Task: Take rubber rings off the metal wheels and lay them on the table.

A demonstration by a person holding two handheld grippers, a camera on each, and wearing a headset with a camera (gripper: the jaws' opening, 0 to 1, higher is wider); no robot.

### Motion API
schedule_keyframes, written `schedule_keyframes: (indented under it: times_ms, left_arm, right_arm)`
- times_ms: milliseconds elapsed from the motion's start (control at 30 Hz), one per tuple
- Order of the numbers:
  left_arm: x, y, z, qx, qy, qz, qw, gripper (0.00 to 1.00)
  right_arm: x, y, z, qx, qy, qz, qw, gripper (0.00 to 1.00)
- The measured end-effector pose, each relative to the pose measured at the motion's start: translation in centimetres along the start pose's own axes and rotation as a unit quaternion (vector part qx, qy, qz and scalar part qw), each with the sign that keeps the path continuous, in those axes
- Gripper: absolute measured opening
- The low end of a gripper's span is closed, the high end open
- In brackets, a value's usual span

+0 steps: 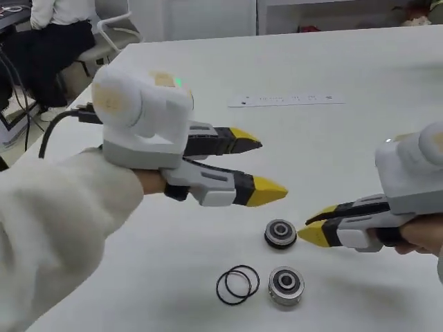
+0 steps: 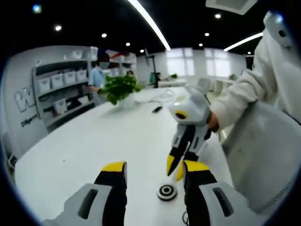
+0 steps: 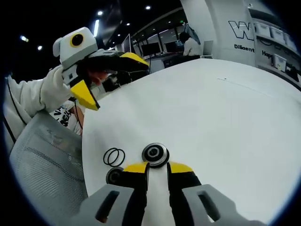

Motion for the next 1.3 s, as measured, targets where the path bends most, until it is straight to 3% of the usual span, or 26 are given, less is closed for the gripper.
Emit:
schedule_keyframes:
  times_ms: [133,367,500,733,1067,1300]
  left_arm:
    - [0.3,1.2,0.7,-0.008,0.004,0.015,0.9998,0.44]
    - [0.8,4.5,1.2,-0.028,-0.003,0.007,0.9996,0.40]
    - [1.1,6.2,1.3,-0.034,-0.011,-0.012,0.9993,0.38]
    - [1.4,7.9,1.7,-0.031,-0.023,-0.047,0.9981,0.33]
    - [2.2,9.6,1.7,-0.060,-0.006,-0.030,0.9977,0.22]
    - [2.1,9.5,1.8,-0.056,-0.010,-0.039,0.9976,0.15]
  right_arm:
    - [0.0,0.2,0.1,-0.002,-0.002,-0.002,1.0000,0.12]
    - [0.0,0.7,0.3,-0.009,-0.003,-0.003,0.9999,0.13]
    - [0.1,0.9,0.4,-0.008,-0.003,0.003,1.0000,0.13]
    - [0.1,1.1,0.4,-0.008,-0.004,0.005,0.9999,0.13]
    - [0.1,1.1,0.5,-0.002,-0.003,-0.001,1.0000,0.13]
    - [-0.1,1.3,0.7,-0.006,-0.005,-0.010,0.9999,0.13]
Point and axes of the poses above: the centre of the closed fingertips' face, and the gripper's own axes: z roughly forward along the fingers, x roughly to its right, y roughly out of its underside, the point moved 2 cm from there along -z, roughly backward along the fingers, and after that the axes turned 13 degrees about x, right-handed, at the moved point
